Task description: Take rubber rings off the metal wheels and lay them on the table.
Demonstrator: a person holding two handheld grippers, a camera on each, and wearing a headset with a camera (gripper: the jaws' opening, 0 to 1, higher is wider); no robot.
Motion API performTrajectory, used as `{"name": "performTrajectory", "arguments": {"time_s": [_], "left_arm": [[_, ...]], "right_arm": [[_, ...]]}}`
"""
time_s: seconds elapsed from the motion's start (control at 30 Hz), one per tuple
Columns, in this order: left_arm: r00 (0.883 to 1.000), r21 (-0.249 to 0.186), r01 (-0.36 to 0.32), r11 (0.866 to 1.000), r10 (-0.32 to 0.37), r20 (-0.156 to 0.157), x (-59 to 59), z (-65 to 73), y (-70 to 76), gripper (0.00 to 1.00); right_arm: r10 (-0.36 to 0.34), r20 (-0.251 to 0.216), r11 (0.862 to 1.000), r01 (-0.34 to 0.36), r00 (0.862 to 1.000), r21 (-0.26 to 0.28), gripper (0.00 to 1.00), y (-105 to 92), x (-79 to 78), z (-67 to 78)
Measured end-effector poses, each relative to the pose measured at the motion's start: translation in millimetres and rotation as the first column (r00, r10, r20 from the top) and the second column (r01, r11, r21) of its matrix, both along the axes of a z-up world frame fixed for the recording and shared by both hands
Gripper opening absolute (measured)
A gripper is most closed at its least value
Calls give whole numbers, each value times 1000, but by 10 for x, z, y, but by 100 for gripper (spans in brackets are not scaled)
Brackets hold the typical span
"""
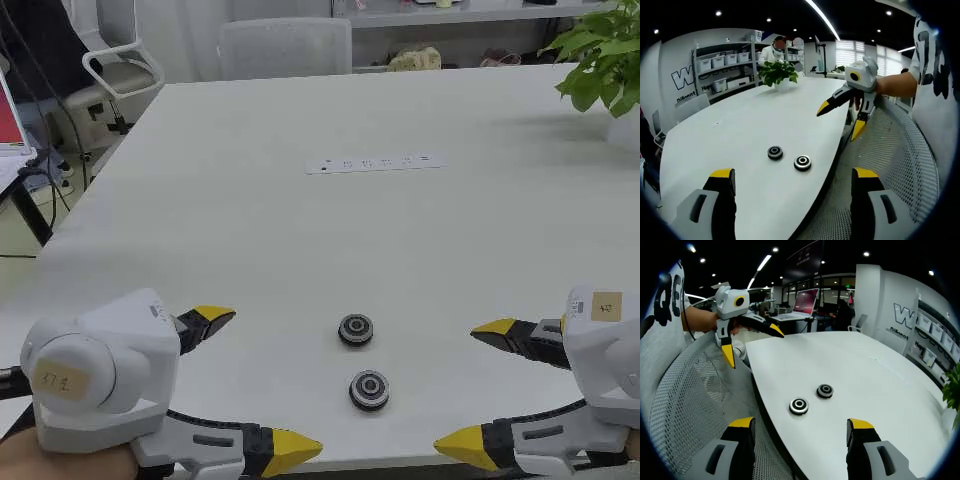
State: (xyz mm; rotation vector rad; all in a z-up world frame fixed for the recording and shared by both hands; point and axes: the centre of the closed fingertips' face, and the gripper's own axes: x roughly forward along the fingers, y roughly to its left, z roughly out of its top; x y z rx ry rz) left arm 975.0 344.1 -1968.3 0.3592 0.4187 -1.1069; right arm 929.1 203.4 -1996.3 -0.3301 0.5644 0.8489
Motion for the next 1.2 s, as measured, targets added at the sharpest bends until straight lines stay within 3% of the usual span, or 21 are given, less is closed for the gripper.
{"name": "performTrajectory", "arguments": {"time_s": [1.2], "left_arm": [[1000,20,14,1000,-14,7,5,-23,4,93]], "right_arm": [[10,2,1000,-10,1000,-9,73,-43,25,-22]]}}
